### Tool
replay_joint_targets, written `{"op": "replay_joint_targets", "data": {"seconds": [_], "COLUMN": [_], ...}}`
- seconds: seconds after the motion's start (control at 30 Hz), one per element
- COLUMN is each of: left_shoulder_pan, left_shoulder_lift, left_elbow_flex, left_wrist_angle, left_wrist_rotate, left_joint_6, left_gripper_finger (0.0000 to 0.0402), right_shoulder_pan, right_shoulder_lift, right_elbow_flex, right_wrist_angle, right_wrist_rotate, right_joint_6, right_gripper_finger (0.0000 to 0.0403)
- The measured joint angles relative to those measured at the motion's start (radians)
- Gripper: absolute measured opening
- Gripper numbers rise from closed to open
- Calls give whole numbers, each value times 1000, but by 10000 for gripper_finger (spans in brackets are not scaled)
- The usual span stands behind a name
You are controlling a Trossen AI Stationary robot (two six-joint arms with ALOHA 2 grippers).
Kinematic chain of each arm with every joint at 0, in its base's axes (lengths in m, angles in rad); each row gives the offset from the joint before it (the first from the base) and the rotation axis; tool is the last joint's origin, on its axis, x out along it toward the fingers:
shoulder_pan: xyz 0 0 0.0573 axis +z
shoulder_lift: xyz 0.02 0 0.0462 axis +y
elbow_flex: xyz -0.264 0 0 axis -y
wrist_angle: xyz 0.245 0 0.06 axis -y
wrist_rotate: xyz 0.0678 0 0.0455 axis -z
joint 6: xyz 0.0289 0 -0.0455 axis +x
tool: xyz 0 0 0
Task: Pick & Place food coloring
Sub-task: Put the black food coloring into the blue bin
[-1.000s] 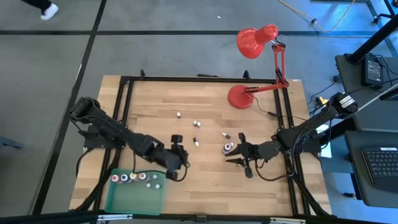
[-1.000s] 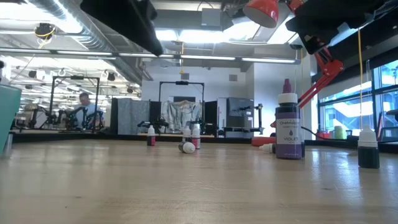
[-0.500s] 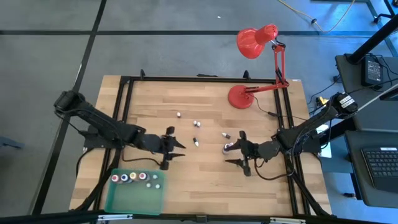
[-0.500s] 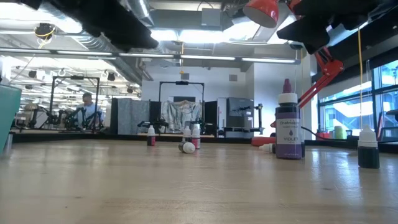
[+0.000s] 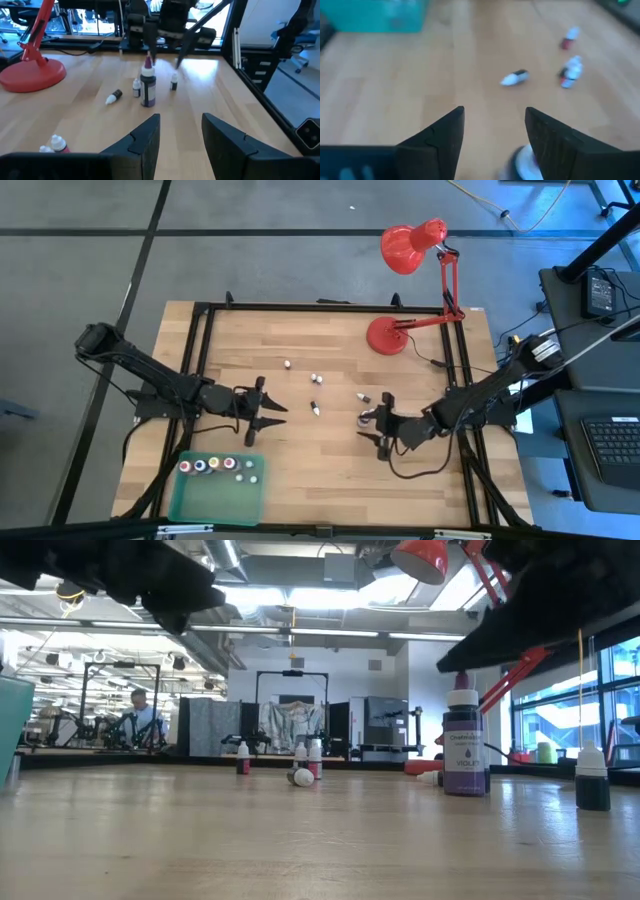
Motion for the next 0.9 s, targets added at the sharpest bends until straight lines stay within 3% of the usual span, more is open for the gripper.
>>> {"op": "replay_joint_targets", "data": {"seconds": [0.13,0.67,0.9], "left_shoulder_pan": [-4,-5,-5], "left_shoulder_lift": [-1,-1,0], "left_elbow_flex": [0,0,1], "left_wrist_angle": [2,-1,-3], "left_wrist_rotate": [10,27,27], "left_joint_6": [0,0,0], "left_gripper_finger": [141,141,141], "right_shoulder_pan": [0,-7,-7], "right_shoulder_lift": [7,-19,-20], "right_elbow_flex": [0,2,92], "right_wrist_angle": [10,38,-29], "right_wrist_rotate": [60,103,103], "right_joint_6": [-30,-65,-94], "right_gripper_finger": [205,204,204]}}
